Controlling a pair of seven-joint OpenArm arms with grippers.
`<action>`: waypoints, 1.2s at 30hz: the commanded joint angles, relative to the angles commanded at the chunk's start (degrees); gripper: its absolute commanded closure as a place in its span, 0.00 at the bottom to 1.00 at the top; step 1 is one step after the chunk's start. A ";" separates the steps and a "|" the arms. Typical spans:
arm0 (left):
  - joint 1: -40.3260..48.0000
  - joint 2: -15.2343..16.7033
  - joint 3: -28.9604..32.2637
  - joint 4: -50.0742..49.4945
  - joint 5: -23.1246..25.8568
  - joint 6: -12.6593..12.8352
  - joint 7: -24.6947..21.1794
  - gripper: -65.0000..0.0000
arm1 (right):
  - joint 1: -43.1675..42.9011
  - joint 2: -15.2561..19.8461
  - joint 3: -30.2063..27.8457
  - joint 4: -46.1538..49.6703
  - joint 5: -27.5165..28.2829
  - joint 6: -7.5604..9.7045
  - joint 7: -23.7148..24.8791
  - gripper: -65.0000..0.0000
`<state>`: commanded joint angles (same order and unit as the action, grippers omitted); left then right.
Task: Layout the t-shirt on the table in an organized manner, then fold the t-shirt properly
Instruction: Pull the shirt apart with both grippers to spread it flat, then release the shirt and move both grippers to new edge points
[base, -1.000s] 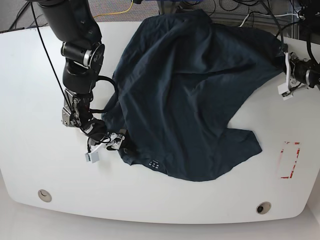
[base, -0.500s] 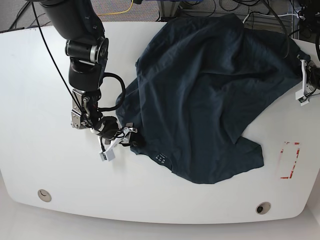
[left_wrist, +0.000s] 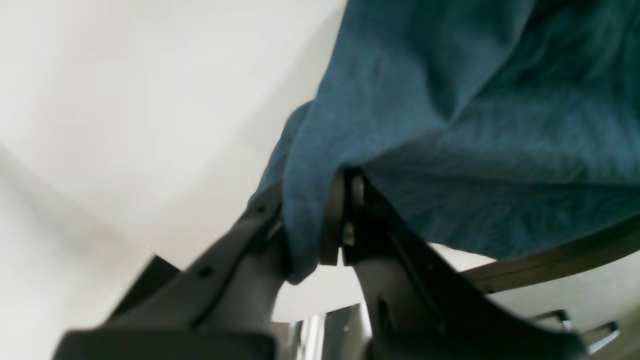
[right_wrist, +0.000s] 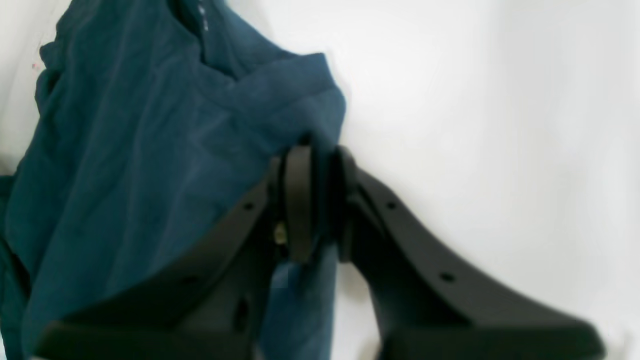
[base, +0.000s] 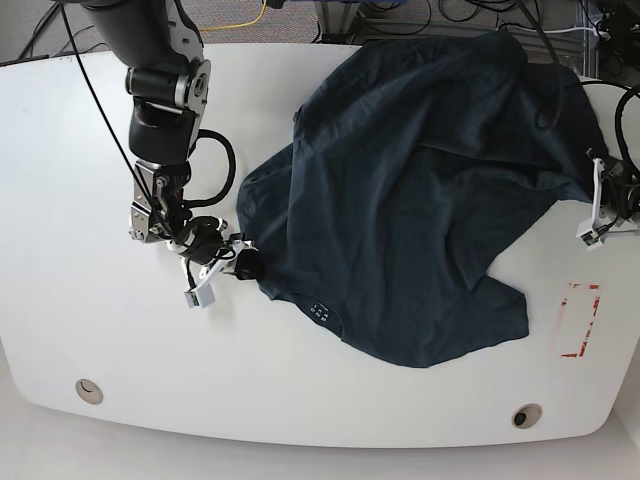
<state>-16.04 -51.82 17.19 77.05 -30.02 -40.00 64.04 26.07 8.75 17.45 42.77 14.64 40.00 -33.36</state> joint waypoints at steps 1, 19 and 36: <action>-0.79 0.62 0.00 0.00 0.70 0.00 0.53 1.00 | -0.44 0.44 0.09 0.00 0.00 0.00 0.00 0.93; -3.78 7.56 0.00 0.00 10.29 0.00 1.32 1.00 | -14.33 8.53 9.93 15.12 0.09 0.00 -3.08 0.96; -7.38 15.03 0.09 0.00 17.93 0.00 1.14 0.80 | -27.16 8.26 20.66 32.79 0.09 0.00 -7.56 0.81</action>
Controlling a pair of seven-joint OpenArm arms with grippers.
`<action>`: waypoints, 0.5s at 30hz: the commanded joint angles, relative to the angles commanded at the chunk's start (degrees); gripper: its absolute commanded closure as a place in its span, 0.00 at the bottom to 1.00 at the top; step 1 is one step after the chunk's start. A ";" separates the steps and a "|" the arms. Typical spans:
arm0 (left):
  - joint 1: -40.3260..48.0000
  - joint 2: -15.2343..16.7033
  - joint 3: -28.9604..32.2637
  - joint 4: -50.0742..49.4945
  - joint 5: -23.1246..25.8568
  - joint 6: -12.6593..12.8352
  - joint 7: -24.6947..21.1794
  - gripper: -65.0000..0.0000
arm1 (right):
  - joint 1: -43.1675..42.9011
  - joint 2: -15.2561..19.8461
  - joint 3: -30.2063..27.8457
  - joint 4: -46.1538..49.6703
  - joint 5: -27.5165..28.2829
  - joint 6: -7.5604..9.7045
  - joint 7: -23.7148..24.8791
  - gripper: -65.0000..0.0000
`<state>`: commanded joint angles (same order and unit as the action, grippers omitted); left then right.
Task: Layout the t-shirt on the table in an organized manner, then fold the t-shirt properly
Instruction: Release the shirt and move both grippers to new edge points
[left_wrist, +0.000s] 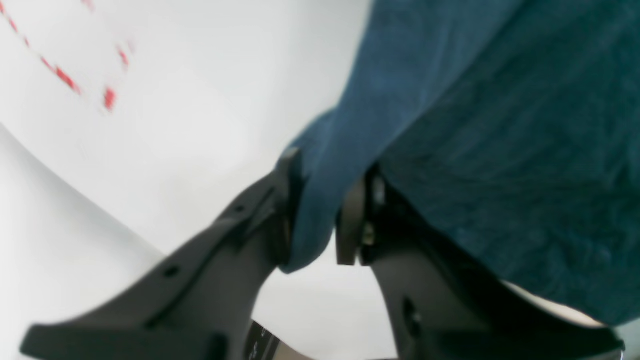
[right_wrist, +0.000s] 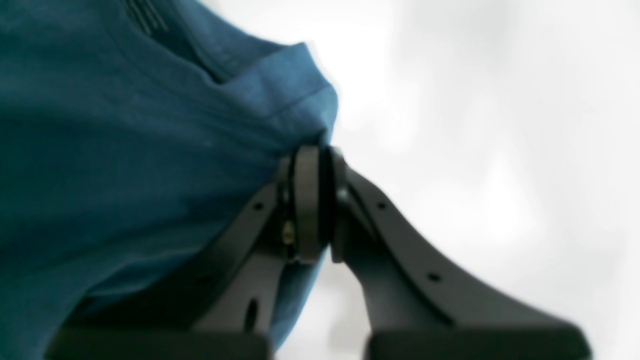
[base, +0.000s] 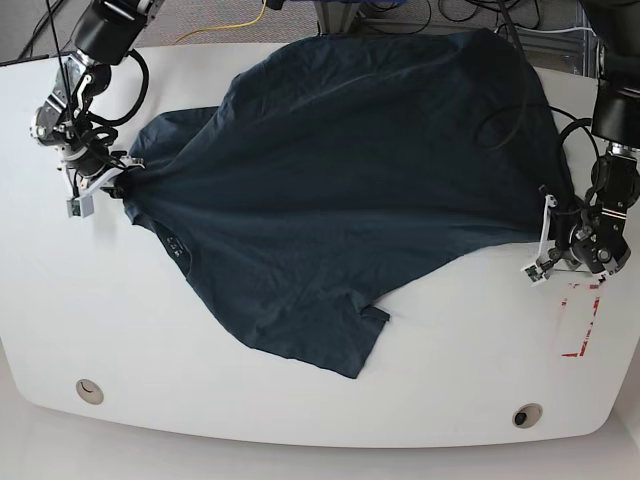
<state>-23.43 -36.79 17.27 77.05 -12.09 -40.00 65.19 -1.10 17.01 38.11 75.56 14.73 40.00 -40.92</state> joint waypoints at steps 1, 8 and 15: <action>0.00 0.00 0.00 0.00 0.09 0.00 0.00 0.80 | -0.09 0.00 0.00 0.18 0.00 0.00 0.00 0.77; -4.04 0.44 3.69 -1.93 0.18 0.00 0.00 0.65 | 0.18 0.00 0.18 1.93 0.00 0.00 -0.09 0.22; -4.92 -1.05 3.78 -2.73 0.09 0.00 -0.18 0.38 | 0.26 0.00 0.09 7.38 0.00 0.00 -0.09 0.09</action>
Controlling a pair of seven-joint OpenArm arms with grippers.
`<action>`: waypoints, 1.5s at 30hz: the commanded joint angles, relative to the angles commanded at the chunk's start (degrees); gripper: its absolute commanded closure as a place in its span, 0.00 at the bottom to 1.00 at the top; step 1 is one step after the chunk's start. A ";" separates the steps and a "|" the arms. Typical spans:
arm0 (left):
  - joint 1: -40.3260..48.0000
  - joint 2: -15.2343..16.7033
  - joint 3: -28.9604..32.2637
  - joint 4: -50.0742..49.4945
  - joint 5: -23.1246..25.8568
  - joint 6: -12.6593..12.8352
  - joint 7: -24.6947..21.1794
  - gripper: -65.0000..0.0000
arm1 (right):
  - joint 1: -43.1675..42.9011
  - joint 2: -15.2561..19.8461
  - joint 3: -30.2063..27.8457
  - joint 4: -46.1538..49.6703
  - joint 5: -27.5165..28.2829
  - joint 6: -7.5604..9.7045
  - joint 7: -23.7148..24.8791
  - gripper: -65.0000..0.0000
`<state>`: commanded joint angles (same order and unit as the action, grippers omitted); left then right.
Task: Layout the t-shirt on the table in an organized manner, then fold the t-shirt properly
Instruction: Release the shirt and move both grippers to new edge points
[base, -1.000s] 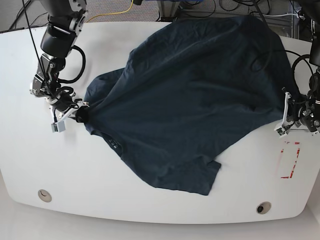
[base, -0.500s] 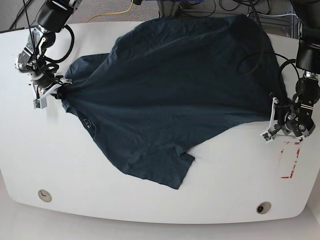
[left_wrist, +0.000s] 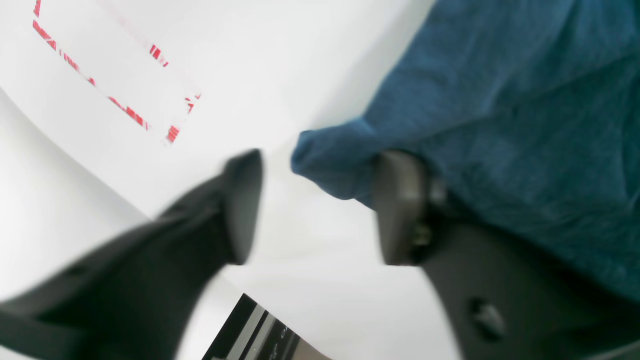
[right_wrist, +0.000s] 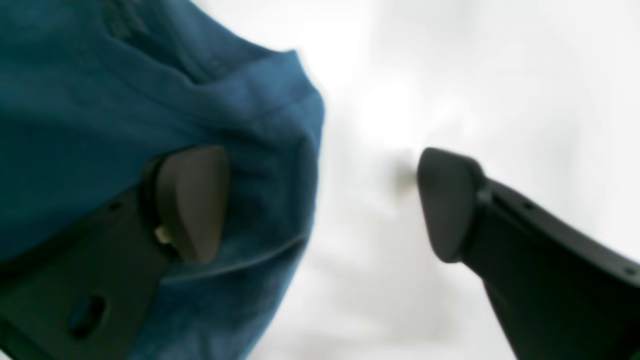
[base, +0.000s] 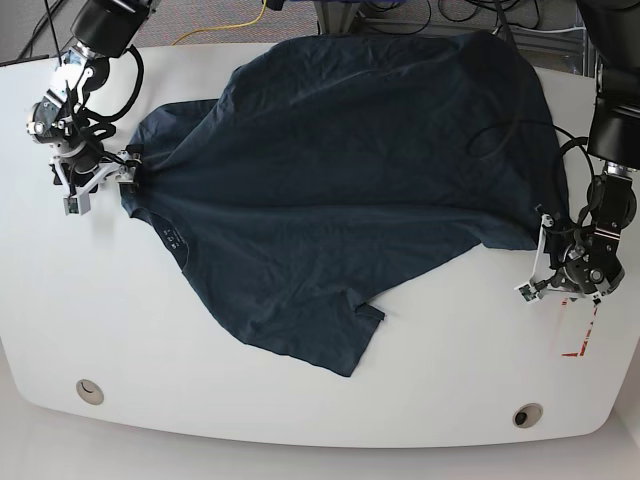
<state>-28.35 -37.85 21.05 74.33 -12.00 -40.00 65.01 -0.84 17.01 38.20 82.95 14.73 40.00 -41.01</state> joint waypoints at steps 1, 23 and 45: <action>0.00 -0.26 0.00 0.00 0.00 0.00 0.00 0.37 | 0.09 0.00 0.00 1.14 0.00 0.00 0.00 0.09; 7.56 -6.77 -13.71 17.76 -0.26 0.00 2.29 0.36 | 7.74 -4.84 -13.89 14.33 -0.44 0.00 -6.95 0.09; 38.15 12.92 -38.77 36.92 0.18 0.00 2.11 0.90 | 21.63 -8.97 -27.78 -11.69 -0.62 0.00 -2.90 0.91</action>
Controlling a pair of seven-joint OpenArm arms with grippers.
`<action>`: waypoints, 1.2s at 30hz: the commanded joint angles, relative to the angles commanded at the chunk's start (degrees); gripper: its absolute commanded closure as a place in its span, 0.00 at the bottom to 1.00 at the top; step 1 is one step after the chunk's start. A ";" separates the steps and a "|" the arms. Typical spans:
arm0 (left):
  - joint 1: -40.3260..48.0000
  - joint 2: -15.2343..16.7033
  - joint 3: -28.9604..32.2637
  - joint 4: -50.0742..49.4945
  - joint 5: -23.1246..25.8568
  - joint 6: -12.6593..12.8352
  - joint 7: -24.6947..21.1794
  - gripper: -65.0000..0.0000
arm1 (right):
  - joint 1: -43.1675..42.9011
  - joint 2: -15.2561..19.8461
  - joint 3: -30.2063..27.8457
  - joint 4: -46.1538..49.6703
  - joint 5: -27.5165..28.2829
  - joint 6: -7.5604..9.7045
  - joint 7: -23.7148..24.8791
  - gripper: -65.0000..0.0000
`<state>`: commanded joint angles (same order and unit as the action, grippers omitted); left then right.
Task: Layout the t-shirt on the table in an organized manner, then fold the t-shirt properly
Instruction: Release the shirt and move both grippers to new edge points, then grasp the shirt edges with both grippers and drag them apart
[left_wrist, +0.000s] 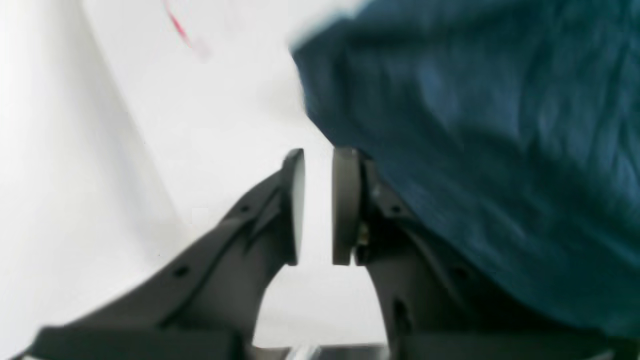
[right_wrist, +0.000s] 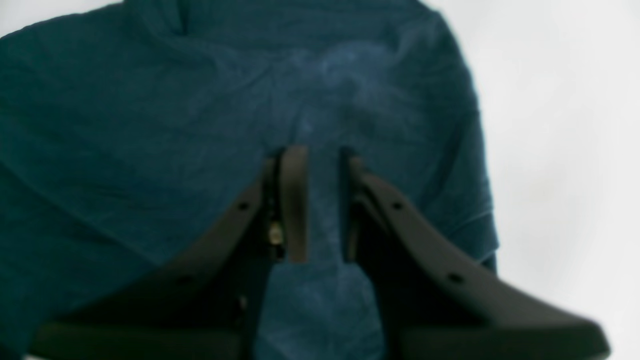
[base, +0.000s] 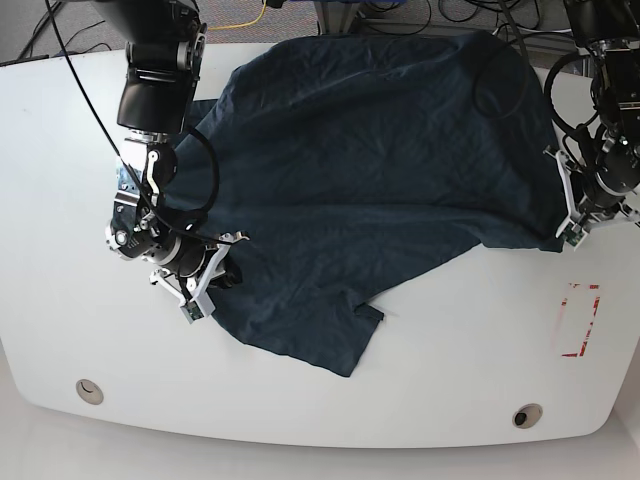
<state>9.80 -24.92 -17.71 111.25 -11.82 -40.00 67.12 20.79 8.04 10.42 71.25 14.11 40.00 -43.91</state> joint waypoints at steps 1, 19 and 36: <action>0.88 0.44 0.00 -0.09 0.09 0.00 0.00 0.90 | 0.00 0.09 -0.44 -1.14 0.00 0.00 0.70 0.91; -1.05 3.43 3.60 -14.95 12.66 0.00 -5.27 0.90 | 3.60 1.76 -1.85 -25.49 -0.09 0.00 20.48 0.91; -20.75 0.44 20.66 -36.04 12.66 0.00 -13.10 0.90 | 8.70 12.84 -1.49 -42.81 0.53 0.00 34.55 0.91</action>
<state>-10.95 -24.48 2.95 75.21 0.84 -40.00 54.02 29.49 20.88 8.92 28.44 14.64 40.00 -9.36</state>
